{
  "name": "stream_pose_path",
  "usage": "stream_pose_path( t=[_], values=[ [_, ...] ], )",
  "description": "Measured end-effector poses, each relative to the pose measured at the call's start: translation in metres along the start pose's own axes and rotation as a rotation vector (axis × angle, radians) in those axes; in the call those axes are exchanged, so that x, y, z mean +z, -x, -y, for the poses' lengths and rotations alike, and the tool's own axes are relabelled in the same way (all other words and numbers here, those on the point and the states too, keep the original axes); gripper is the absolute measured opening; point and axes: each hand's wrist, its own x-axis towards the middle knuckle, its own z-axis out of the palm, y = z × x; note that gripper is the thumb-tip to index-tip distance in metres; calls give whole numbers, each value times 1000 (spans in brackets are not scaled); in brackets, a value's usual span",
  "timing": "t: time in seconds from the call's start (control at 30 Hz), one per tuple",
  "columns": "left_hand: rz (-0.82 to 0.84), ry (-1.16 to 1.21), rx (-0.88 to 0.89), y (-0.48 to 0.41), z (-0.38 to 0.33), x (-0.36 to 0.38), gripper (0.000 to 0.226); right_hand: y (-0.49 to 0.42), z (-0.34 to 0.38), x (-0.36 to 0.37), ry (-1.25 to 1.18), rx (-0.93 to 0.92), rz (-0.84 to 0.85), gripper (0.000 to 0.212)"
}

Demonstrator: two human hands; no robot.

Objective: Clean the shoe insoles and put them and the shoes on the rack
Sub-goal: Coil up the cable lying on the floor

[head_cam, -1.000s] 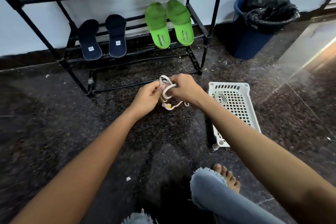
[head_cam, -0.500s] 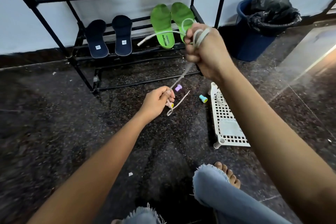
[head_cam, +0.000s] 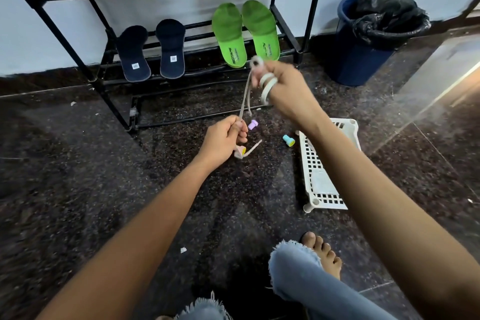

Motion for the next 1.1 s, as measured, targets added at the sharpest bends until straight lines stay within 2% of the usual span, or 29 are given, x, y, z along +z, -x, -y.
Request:
stream_pose_path(
  t=[0.07,0.13,0.17,0.2,0.23,0.3,0.37,0.47,0.53,0.6,0.7,0.77,0.87,0.93,0.97,1.03,1.1],
  values=[
    [12,17,-22,3,4,1,33,-3,19,-3,-399,-81,-68,30],
    [19,50,-54,5,7,1,33,-8,29,-7,-815,-64,-81,26],
    [16,74,-68,6,8,0,33,-9,30,-7,-914,-45,-71,25],
    [12,105,-78,7,8,0,32,-9,27,-5,-872,-32,-71,25],
    [7,142,-87,8,8,-1,31,-8,22,-3,-670,-37,-77,24],
    [0,205,-102,11,8,-5,29,-6,2,6,1,-72,-43,20],
    [2,247,-93,12,7,-8,28,-4,-24,20,457,-46,149,16],
    [-4,213,-65,12,6,-14,27,1,-46,38,690,80,401,18],
    [-10,158,-74,13,8,-17,26,1,-47,39,672,111,404,19],
    [6,130,-107,16,17,-21,29,2,-37,34,532,80,352,15],
    [-14,82,-162,25,30,-31,31,2,-14,29,18,22,200,24],
    [-55,135,-191,32,34,-38,30,-3,-7,30,-349,-54,62,33],
    [-81,228,-219,41,38,-46,29,-15,-12,37,-687,-127,-137,38],
    [-83,290,-242,45,40,-50,28,-21,-30,44,-675,-50,-219,29],
    [-86,318,-258,47,41,-52,27,-22,-42,51,-577,41,-211,24],
    [-88,400,-286,51,39,-53,26,-18,-67,63,-223,258,-46,14],
    [-95,498,-314,54,34,-52,25,-6,-94,78,145,363,227,9]
  ],
)
